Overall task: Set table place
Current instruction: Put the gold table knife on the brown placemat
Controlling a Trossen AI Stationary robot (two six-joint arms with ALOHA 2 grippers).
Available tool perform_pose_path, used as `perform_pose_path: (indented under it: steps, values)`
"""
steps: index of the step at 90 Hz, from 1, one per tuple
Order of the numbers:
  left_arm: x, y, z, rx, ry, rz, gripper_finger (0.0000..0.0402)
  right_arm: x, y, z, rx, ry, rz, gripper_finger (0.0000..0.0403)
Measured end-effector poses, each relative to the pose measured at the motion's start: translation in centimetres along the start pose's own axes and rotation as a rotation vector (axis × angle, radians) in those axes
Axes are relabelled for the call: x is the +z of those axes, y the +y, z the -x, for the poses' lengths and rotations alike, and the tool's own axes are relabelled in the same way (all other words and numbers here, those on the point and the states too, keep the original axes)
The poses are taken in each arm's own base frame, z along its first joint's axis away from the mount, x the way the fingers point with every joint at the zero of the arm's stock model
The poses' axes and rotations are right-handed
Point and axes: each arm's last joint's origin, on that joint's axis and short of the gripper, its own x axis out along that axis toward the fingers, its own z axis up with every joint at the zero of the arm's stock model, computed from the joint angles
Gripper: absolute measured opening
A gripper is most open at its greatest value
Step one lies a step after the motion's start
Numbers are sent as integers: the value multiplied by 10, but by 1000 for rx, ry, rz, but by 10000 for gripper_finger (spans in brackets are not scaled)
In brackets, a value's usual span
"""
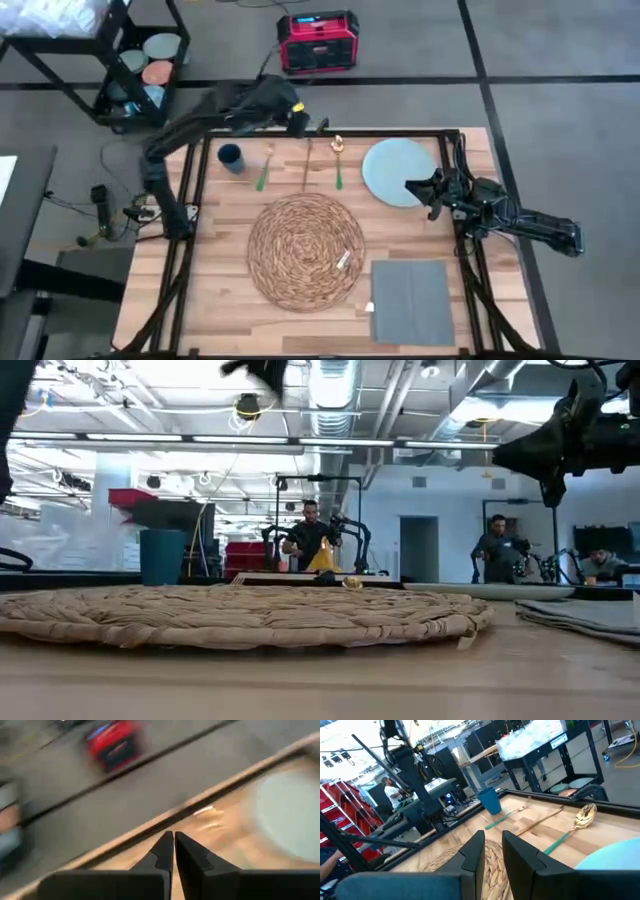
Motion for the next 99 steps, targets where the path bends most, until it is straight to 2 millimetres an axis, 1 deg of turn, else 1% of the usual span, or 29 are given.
perform_pose_path:
  steps: [7,12,17,24,29,38,46,56,64,73,78,87,99]
  values:
    - [-1,-7,-23,-104,119,-5,0,0,0,0,-2,3,5,53]
    - [1,-17,-43,-195,185,-40,0,0,0,0,-3,4,5,53]
    - [-2,-27,-64,-202,232,-58,0,-2,-1,0,-9,16,2,53]
    - [-9,-41,-93,-179,308,-57,0,-2,-1,0,-9,17,2,53]
    - [-14,-49,-105,-236,377,-64,0,-2,-1,0,-10,18,7,53]
    - [-22,-64,-127,-408,521,-66,10,-3,-2,0,-15,29,7,53]
    - [-32,-79,-147,-453,570,-99,31,-4,-2,0,-21,41,7,53]
    - [-39,-90,-150,-457,567,-162,67,-6,-3,0,-32,62,6,53]
    - [-42,-91,-150,-400,541,-228,99,-6,-3,0,-33,66,6,53]
    - [-41,-90,-151,-328,483,-265,137,-8,-4,0,-42,83,7,53]
    - [-39,-87,-154,-298,479,-240,156,-8,-4,0,-42,82,7,53]
    - [-39,-84,-160,-265,503,-144,187,-8,-4,0,-44,86,7,53]
    - [-43,-83,-167,-217,552,-88,212,-9,-4,0,-45,89,7,53]
